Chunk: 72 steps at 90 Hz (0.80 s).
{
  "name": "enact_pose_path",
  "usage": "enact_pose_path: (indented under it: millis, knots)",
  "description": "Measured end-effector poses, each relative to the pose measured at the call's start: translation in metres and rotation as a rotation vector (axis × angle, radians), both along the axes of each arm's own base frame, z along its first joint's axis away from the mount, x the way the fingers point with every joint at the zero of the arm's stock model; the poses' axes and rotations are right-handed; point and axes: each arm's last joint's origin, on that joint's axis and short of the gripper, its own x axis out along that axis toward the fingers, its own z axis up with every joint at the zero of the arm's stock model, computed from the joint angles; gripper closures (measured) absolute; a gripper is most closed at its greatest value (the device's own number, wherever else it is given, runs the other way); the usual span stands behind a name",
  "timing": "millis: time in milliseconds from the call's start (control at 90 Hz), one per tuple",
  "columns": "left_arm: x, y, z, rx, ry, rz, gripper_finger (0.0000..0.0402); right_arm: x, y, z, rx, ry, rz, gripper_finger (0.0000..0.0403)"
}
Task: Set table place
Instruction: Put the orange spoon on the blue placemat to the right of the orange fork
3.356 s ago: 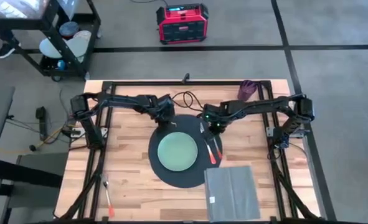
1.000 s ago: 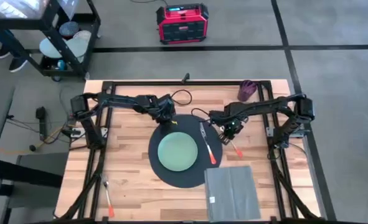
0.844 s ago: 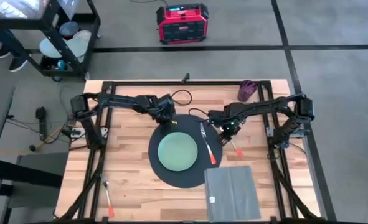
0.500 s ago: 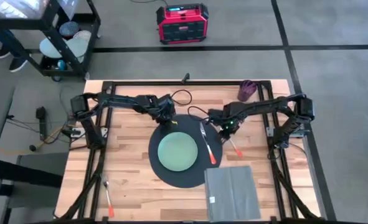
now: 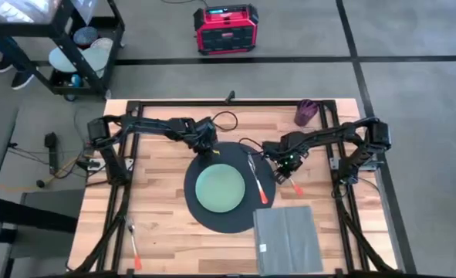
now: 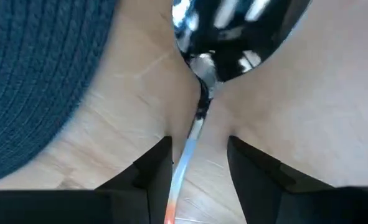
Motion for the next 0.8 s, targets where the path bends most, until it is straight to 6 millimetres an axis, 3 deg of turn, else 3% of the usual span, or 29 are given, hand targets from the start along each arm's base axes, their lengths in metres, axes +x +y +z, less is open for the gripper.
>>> enact_pose_path:
  millis: [244,567,800]
  knots:
    - [0.000,0.000,0.000,0.002,-0.004,0.000,0.0401,0.000,0.001,-0.001,0.015,0.000,0.001,0.0391]
    - [0.000,0.000,0.000,-0.001,-0.003,0.004,0.0401,0.003,0.000,0.002,0.018,-0.015,0.005,0.0401]
    - [0.000,0.000,0.000,-0.001,-0.003,0.006,0.0402,0.018,-0.002,0.017,0.005,-0.071,0.007,0.0401]
